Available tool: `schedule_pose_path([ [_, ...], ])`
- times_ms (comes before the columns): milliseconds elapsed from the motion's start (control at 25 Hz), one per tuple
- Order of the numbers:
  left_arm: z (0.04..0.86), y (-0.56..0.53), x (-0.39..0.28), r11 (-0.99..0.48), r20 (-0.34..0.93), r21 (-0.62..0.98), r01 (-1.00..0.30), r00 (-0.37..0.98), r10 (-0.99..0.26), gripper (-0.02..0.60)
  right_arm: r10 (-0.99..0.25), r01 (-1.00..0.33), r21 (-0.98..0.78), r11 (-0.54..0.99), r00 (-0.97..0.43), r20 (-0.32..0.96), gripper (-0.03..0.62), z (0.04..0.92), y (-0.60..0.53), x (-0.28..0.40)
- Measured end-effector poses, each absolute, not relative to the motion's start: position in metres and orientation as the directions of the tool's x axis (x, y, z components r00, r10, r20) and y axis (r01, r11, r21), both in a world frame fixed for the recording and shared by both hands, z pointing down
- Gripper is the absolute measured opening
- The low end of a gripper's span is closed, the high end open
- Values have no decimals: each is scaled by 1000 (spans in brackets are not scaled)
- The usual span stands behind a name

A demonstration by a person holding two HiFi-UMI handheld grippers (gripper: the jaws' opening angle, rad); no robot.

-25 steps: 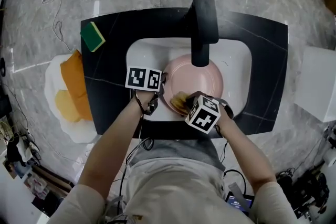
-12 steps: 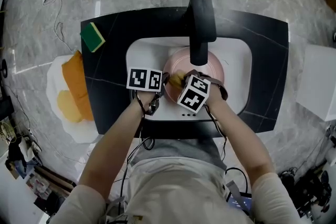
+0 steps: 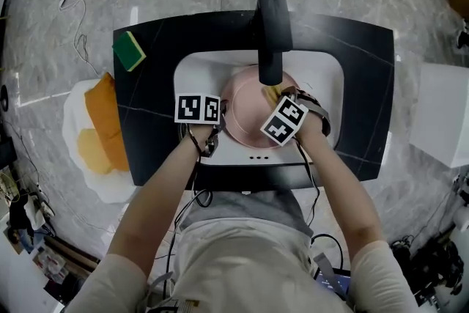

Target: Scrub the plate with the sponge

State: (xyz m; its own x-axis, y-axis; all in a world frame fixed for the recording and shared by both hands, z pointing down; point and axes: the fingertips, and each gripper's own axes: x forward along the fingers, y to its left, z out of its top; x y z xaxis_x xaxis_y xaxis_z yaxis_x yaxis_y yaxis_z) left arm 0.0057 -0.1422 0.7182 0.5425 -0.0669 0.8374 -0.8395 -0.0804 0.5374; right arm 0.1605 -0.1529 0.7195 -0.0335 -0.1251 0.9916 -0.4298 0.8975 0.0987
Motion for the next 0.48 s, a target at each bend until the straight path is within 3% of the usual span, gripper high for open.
schedule_pose_path([
  [240, 712, -128, 8, -210, 883, 457, -864, 470, -14, 73, -94, -392, 102, 915, 39, 995, 48, 697, -126, 187],
  [320, 708, -123, 9, -269, 901, 415, -869, 433, -8, 126, -133, -433, 126, 892, 15, 991, 48, 679, -128, 186],
  [480, 686, -115, 6, -309, 907, 380, -872, 416, -58, 127, -216, -536, 131, 834, -98, 971, 48, 631, -129, 177],
])
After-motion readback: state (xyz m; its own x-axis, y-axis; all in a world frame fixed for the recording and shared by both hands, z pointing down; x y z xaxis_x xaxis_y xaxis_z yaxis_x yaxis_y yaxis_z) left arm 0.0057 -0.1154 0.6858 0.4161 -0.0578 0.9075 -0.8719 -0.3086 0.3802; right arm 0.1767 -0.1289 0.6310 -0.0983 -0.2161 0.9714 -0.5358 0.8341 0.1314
